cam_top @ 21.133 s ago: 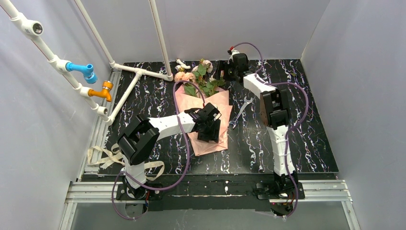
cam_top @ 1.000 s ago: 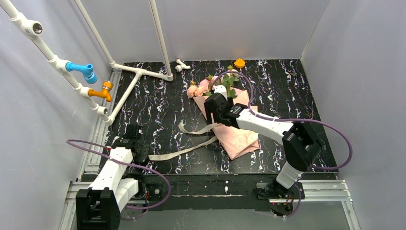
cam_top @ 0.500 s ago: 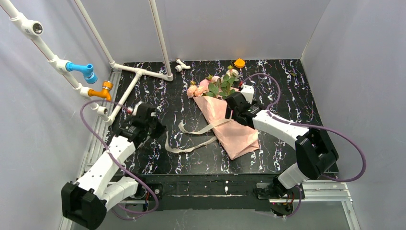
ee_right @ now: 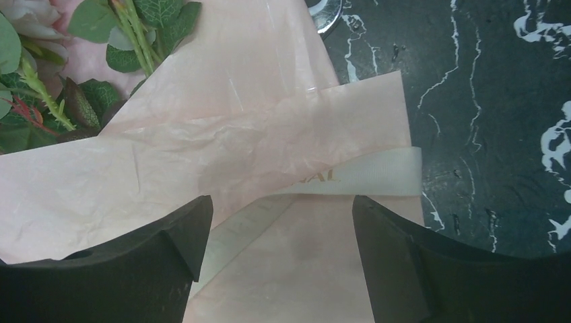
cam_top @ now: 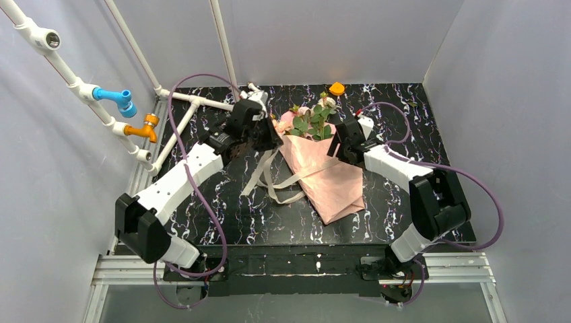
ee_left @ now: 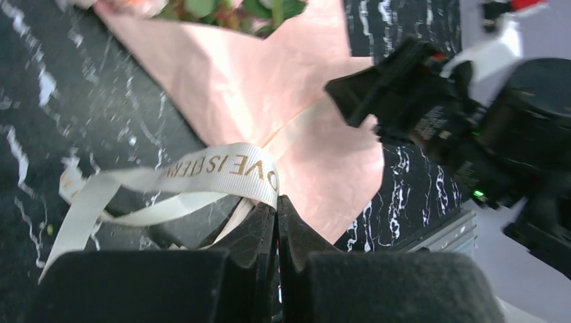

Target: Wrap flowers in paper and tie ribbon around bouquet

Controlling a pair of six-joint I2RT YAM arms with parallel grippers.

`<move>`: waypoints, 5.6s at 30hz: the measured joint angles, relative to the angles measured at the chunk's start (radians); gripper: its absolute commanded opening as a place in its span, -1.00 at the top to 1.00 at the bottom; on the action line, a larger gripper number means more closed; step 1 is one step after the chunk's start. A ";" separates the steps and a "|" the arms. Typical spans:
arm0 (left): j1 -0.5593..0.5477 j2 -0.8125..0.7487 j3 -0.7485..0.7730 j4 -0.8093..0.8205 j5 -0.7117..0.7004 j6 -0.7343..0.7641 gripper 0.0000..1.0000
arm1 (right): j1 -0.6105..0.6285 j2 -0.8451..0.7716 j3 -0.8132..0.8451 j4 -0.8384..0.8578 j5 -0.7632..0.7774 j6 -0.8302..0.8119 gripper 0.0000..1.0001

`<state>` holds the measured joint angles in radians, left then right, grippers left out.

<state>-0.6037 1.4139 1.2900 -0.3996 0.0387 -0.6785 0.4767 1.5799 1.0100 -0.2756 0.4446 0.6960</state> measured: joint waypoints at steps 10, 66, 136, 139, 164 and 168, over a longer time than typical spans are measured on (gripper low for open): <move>-0.087 0.154 0.325 0.013 0.140 0.237 1.00 | -0.026 0.058 0.019 0.017 -0.034 0.003 0.09; -0.010 0.879 0.902 0.374 1.000 -0.024 1.00 | -0.057 -0.145 -0.106 0.071 -0.119 -0.071 0.97; -0.047 0.972 0.929 -0.396 0.195 0.383 0.60 | -0.057 -0.181 -0.188 0.286 -0.212 -0.094 0.97; -0.061 0.993 0.924 -0.394 0.206 0.383 0.60 | -0.057 -0.181 -0.188 0.287 -0.212 -0.094 0.97; -0.118 1.003 0.881 -0.299 0.790 0.402 0.35 | -0.057 -0.181 -0.187 0.302 -0.212 -0.093 0.97; -0.113 1.003 0.869 -0.298 0.845 0.426 -0.01 | -0.057 -0.181 -0.187 0.302 -0.212 -0.093 0.97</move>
<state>-0.7162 2.4165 2.1586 -0.6979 0.8837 -0.2523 0.4194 1.3987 0.8230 0.0261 0.2329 0.6025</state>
